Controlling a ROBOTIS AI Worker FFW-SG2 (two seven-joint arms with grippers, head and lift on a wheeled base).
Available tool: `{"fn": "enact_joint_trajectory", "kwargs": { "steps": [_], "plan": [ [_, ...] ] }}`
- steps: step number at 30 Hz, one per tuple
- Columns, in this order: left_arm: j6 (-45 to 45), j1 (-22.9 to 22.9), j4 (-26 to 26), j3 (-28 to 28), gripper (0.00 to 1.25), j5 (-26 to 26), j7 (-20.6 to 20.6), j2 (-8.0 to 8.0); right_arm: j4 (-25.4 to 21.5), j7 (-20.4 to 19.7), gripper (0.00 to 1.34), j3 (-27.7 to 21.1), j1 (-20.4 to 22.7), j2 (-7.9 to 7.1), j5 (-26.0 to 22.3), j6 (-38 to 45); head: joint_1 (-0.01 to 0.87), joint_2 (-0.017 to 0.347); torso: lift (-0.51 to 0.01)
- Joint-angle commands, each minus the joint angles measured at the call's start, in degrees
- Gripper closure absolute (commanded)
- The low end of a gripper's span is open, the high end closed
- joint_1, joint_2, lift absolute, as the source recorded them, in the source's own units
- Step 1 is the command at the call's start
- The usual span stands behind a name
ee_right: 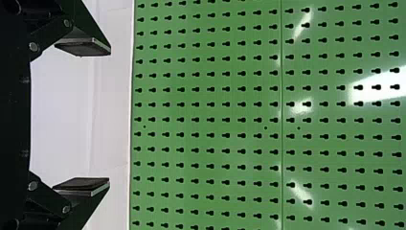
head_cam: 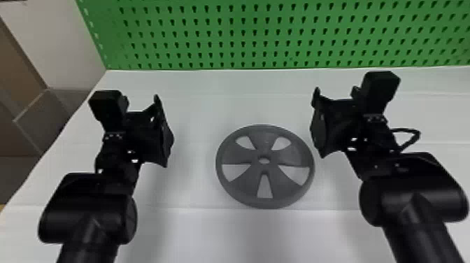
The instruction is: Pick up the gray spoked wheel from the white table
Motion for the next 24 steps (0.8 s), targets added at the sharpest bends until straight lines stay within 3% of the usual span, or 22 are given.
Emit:
{"fn": "enact_joint_trajectory", "kwargs": {
  "steps": [1,24],
  "plan": [
    [0.0,0.0,0.0,0.0,0.49,0.0,0.0,0.03,0.0,0.0,0.31,0.0,0.0,0.08,0.0,0.2,0.779,0.097,-0.073],
    [0.0,0.0,0.0,0.2,0.49,0.0,0.0,0.03,-0.3,0.0,0.31,-0.2,-0.6,0.17,-0.3,2.2,0.779,0.097,-0.073]
  ]
}}
